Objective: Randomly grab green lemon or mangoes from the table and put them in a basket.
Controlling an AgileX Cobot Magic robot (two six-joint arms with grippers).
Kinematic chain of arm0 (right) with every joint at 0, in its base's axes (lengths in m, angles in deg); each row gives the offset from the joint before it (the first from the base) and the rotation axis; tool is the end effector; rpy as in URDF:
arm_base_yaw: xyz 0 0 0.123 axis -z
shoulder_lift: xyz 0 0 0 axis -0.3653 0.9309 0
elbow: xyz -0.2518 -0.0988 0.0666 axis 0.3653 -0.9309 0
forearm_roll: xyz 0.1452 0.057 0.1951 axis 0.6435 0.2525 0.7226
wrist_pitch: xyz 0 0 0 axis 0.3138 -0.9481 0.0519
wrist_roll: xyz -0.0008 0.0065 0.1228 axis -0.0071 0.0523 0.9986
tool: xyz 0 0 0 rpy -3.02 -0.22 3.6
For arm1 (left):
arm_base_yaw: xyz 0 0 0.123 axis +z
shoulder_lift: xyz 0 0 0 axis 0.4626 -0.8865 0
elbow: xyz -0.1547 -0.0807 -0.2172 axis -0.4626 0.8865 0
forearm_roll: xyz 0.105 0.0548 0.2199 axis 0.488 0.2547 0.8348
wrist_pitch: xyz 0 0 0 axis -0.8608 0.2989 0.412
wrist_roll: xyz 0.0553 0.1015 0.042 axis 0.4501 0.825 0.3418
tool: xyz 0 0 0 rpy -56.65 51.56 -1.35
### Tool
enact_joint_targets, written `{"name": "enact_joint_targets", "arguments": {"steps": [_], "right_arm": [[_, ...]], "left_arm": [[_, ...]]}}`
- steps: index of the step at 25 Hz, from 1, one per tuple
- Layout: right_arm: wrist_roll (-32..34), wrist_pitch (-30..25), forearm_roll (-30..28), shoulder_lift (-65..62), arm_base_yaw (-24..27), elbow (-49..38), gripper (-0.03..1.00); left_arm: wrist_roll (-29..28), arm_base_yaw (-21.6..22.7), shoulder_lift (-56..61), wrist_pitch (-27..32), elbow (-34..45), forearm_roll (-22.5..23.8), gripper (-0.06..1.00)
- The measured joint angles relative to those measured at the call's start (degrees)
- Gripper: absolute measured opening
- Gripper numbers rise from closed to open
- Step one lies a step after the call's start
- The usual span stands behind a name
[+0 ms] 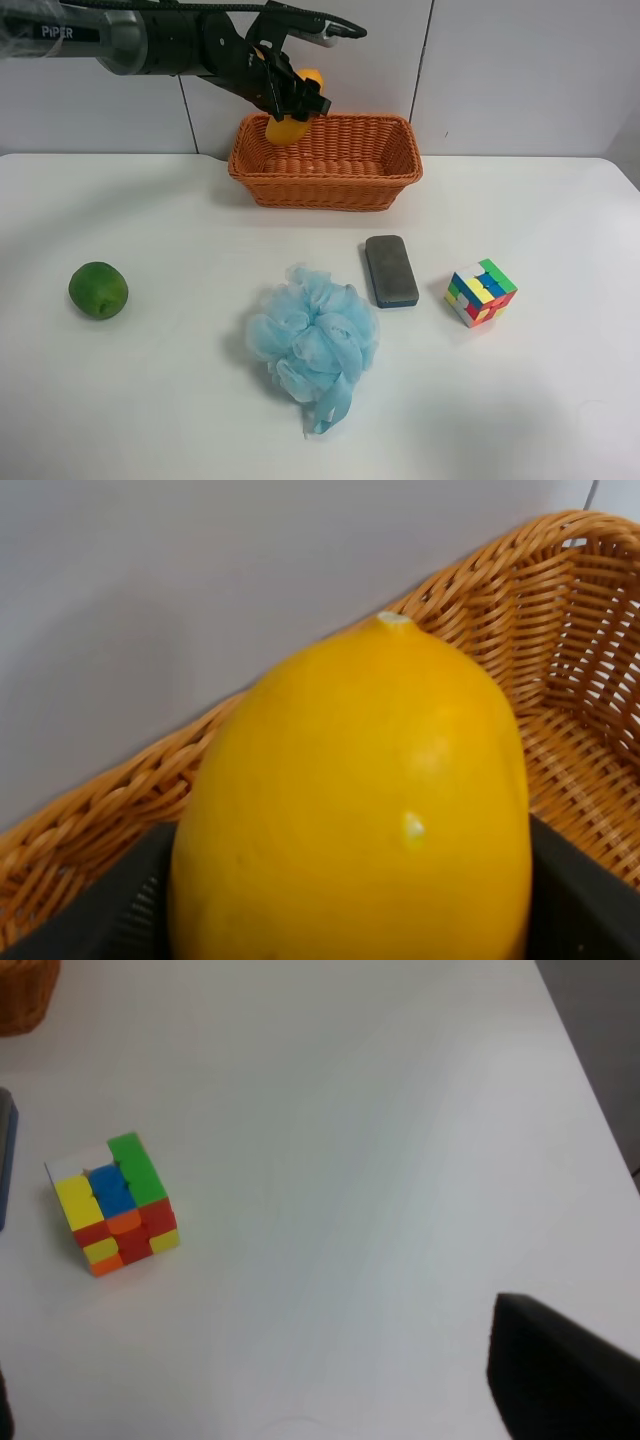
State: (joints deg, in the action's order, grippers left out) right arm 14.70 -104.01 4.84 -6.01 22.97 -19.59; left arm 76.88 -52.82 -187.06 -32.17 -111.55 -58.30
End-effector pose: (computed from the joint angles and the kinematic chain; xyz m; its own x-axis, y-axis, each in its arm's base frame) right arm 0.0298 0.0003 0.2557 -0.4726 0.0172 -0.8811 0.0218 0.9997 0.0078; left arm 0.4935 -0.2377 0.1943 -0.3995 0.3367 -0.8527 0.5127 0.8531 0.0966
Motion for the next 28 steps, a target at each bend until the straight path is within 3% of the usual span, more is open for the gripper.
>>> {"name": "enact_joint_targets", "arguments": {"steps": [4,5,8,10,21,24,28], "right_arm": [[0.0,0.0,0.0,0.0,0.0,0.0,0.93],[0.0,0.0,0.0,0.0,0.0,0.0,0.93],[0.0,0.0,0.0,0.0,0.0,0.0,0.93],[0.0,0.0,0.0,0.0,0.0,0.0,0.93],[0.0,0.0,0.0,0.0,0.0,0.0,0.93],[0.0,0.0,0.0,0.0,0.0,0.0,0.93],[0.0,0.0,0.0,0.0,0.0,0.0,0.93]], "left_arm": [[0.0,0.0,0.0,0.5,0.0,0.0,0.6],[0.0,0.0,0.0,0.6,0.0,0.0,0.64],[0.0,0.0,0.0,0.6,-0.1,0.0,0.9],[0.0,0.0,0.0,0.6,-0.1,0.0,0.96],[0.0,0.0,1.6,4.4,-0.1,0.0,0.99],[0.0,0.0,5.3,10.5,-0.1,1.3,0.99],[-0.1,1.4,13.7,20.8,-0.1,6.8,0.99]]}}
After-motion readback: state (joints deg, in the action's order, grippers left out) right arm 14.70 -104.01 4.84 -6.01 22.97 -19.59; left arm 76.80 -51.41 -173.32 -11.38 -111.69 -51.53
